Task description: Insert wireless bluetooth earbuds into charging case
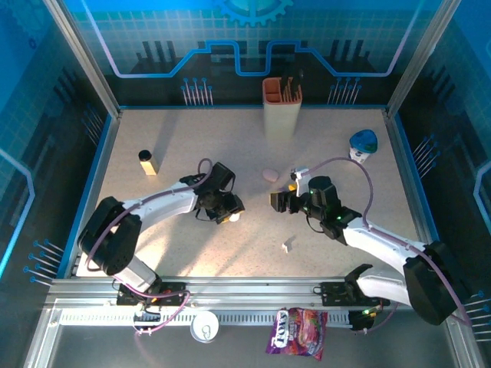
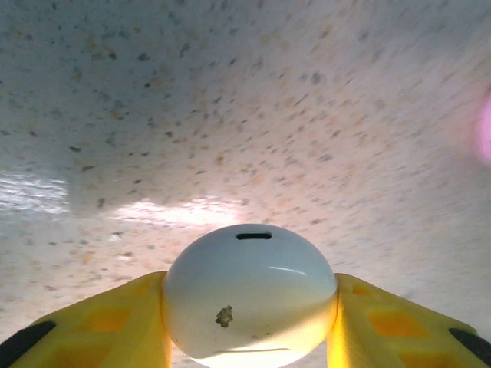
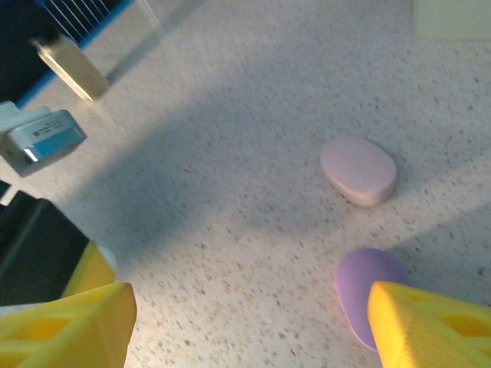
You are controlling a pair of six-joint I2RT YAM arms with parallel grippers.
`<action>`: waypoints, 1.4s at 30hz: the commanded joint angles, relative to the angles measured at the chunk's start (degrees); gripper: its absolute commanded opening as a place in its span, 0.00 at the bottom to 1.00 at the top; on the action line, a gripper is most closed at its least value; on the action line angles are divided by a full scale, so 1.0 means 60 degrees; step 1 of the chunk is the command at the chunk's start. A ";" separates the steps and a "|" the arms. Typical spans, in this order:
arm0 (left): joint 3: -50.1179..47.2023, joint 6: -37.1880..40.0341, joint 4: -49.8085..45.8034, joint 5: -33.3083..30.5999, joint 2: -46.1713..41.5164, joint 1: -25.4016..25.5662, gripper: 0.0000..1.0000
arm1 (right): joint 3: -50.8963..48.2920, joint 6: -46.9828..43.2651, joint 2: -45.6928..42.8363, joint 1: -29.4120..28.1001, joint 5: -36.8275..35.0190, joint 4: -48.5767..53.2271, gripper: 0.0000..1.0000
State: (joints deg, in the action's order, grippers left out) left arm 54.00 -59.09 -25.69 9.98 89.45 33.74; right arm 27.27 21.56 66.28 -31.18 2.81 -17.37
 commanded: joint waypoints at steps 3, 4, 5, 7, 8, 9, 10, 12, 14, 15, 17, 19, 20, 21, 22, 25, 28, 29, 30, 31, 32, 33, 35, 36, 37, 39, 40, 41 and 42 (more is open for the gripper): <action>-0.0262 -0.2480 0.2302 0.1119 -0.0601 -0.0287 0.45 | -0.0699 0.0848 0.0060 -0.0500 0.0175 -0.3146 0.80; -0.0385 -0.2954 0.2765 0.1351 -0.0638 -0.0330 0.45 | -0.0736 0.0904 0.0187 -0.0629 0.0108 -0.3503 0.80; -0.0501 -0.3416 0.3151 0.1508 -0.0677 -0.0347 0.45 | -0.0736 0.0950 0.0310 -0.0719 0.0079 -0.3737 0.80; -0.0837 -0.4446 0.4146 0.1822 -0.0691 -0.0344 0.44 | -0.0723 0.1002 0.0618 -0.0959 -0.0015 -0.4305 0.79; -0.0954 -0.4836 0.4549 0.1936 -0.0673 -0.0345 0.44 | -0.0718 0.1031 0.0761 -0.1059 -0.0028 -0.4529 0.79; -0.1060 -0.5225 0.4953 0.2030 -0.0658 -0.0336 0.44 | -0.0677 0.1043 0.0939 -0.1148 -0.0056 -0.4761 0.79; -0.1153 -0.5566 0.5229 0.2061 -0.0657 -0.0342 0.44 | -0.0638 0.1065 0.1124 -0.1228 -0.0085 -0.4961 0.79; -0.1340 -0.6056 0.5630 0.2032 -0.0756 -0.0335 0.43 | -0.0552 0.1115 0.1454 -0.1361 -0.0117 -0.5329 0.79; -0.1496 -0.6391 0.5961 0.1931 -0.0864 -0.0347 0.43 | -0.0445 0.1177 0.1751 -0.1409 -0.0158 -0.5585 0.79; -0.1550 -0.6497 0.6097 0.1912 -0.0889 -0.0358 0.43 | -0.0404 0.1203 0.1905 -0.1444 -0.0182 -0.5679 0.78; -0.1588 -0.6612 0.6153 0.1911 -0.0931 -0.0377 0.43 | -0.0334 0.1274 0.2171 -0.1463 -0.0226 -0.5876 0.78; -0.1640 -0.6692 0.6217 0.1927 -0.0948 -0.0391 0.43 | -0.0257 0.1360 0.2435 -0.1464 -0.0223 -0.6036 0.77; -0.1653 -0.6726 0.6272 0.1961 -0.0962 -0.0379 0.43 | -0.0220 0.1383 0.2560 -0.1467 -0.0199 -0.6079 0.76; -0.1674 -0.6793 0.6327 0.1962 -0.0958 -0.0393 0.44 | -0.0170 0.1398 0.2686 -0.1469 -0.0137 -0.6116 0.75; -0.1729 -0.6863 0.6482 0.1942 -0.0948 -0.0395 0.44 | -0.0103 0.1438 0.2822 -0.1461 -0.0076 -0.6157 0.75; -0.1944 -0.7100 0.7096 0.1864 -0.0923 -0.0394 0.43 | -0.0011 0.1560 0.3225 -0.1469 0.0070 -0.6416 0.71; -0.2021 -0.7240 0.7377 0.1887 -0.0904 -0.0399 0.43 | 0.0069 0.1690 0.3527 -0.1458 0.0078 -0.6681 0.63; -0.2018 -0.7234 0.7391 0.1925 -0.0914 -0.0405 0.43 | 0.0095 0.1729 0.3589 -0.1461 0.0076 -0.6707 0.61; -0.2016 -0.7232 0.7403 0.1956 -0.0906 -0.0407 0.43 | 0.0113 0.1771 0.3682 -0.1465 0.0112 -0.6763 0.56; -0.2012 -0.7232 0.7407 0.1977 -0.0897 -0.0403 0.43 | 0.0153 0.1802 0.3762 -0.1468 0.0144 -0.6803 0.52; -0.2013 -0.7228 0.7427 0.1984 -0.0891 -0.0407 0.43 | 0.0171 0.1797 0.3802 -0.1467 0.0161 -0.6818 0.47; -0.2033 -0.7231 0.7429 0.1997 -0.0891 -0.0416 0.43 | 0.0203 0.1811 0.3832 -0.1464 0.0171 -0.6820 0.43; -0.2067 -0.7254 0.7477 0.1985 -0.0905 -0.0412 0.43 | 0.0244 0.1790 0.3851 -0.1446 0.0193 -0.6751 0.40; -0.2073 -0.7268 0.7508 0.2006 -0.0906 -0.0412 0.44 | 0.0266 0.1772 0.3852 -0.1452 0.0195 -0.6673 0.38; -0.2089 -0.7261 0.7533 0.1999 -0.0898 -0.0409 0.44 | 0.0275 0.1746 0.3837 -0.1454 0.0192 -0.6618 0.33; -0.2086 -0.7283 0.7605 0.2028 -0.0875 -0.0430 0.44 | 0.0249 0.1724 0.3780 -0.1439 0.0203 -0.6569 0.27; -0.2100 -0.7275 0.7635 0.2036 -0.0873 -0.0423 0.44 | 0.0242 0.1688 0.3738 -0.1422 0.0217 -0.6520 0.25; -0.2102 -0.7264 0.7647 0.2043 -0.0868 -0.0426 0.45 | 0.0246 0.1659 0.3685 -0.1410 0.0219 -0.6460 0.23; -0.2116 -0.7245 0.7684 0.2030 -0.0847 -0.0424 0.47 | 0.0248 0.1607 0.3605 -0.1401 0.0232 -0.6378 0.21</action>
State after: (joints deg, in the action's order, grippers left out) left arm 42.06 -102.06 18.70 20.43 85.32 31.27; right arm 27.77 32.62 88.75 -39.38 4.47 -54.98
